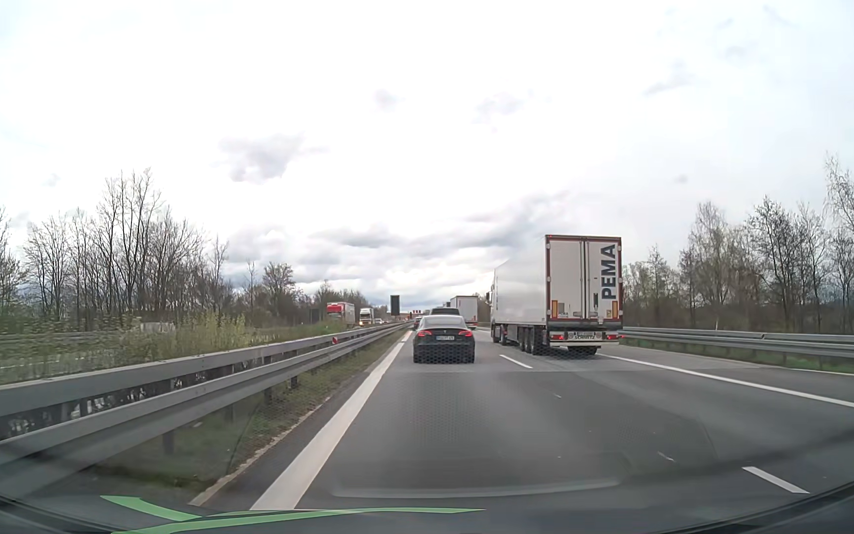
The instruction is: Follow the waypoints while adhering to traffic rules and regulations
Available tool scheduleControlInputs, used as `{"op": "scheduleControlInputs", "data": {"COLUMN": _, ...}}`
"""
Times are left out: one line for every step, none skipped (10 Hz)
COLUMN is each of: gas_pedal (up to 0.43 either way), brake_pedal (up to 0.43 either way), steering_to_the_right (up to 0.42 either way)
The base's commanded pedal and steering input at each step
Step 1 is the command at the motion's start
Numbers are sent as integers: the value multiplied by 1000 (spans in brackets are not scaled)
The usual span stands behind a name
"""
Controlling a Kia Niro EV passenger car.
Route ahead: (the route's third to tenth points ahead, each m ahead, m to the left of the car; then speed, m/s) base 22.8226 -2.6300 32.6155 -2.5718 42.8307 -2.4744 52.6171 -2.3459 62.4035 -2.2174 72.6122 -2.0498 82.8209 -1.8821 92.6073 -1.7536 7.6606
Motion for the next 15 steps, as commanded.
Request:
{"op": "scheduleControlInputs", "data": {"gas_pedal": 47, "brake_pedal": 0, "steering_to_the_right": 1}}
{"op": "scheduleControlInputs", "data": {"gas_pedal": 59, "brake_pedal": 0, "steering_to_the_right": 1}}
{"op": "scheduleControlInputs", "data": {"gas_pedal": 59, "brake_pedal": 0, "steering_to_the_right": 1}}
{"op": "scheduleControlInputs", "data": {"gas_pedal": 59, "brake_pedal": 0, "steering_to_the_right": 1}}
{"op": "scheduleControlInputs", "data": {"gas_pedal": 59, "brake_pedal": 0, "steering_to_the_right": 1}}
{"op": "scheduleControlInputs", "data": {"gas_pedal": 67, "brake_pedal": 0, "steering_to_the_right": 1}}
{"op": "scheduleControlInputs", "data": {"gas_pedal": 67, "brake_pedal": 0, "steering_to_the_right": 1}}
{"op": "scheduleControlInputs", "data": {"gas_pedal": 67, "brake_pedal": 0, "steering_to_the_right": 1}}
{"op": "scheduleControlInputs", "data": {"gas_pedal": 79, "brake_pedal": 0, "steering_to_the_right": 1}}
{"op": "scheduleControlInputs", "data": {"gas_pedal": 87, "brake_pedal": 0, "steering_to_the_right": 0}}
{"op": "scheduleControlInputs", "data": {"gas_pedal": 87, "brake_pedal": 0, "steering_to_the_right": 0}}
{"op": "scheduleControlInputs", "data": {"gas_pedal": 98, "brake_pedal": 0, "steering_to_the_right": 0}}
{"op": "scheduleControlInputs", "data": {"gas_pedal": 98, "brake_pedal": 0, "steering_to_the_right": 0}}
{"op": "scheduleControlInputs", "data": {"gas_pedal": 98, "brake_pedal": 0, "steering_to_the_right": 0}}
{"op": "scheduleControlInputs", "data": {"gas_pedal": 98, "brake_pedal": 0, "steering_to_the_right": -1}}
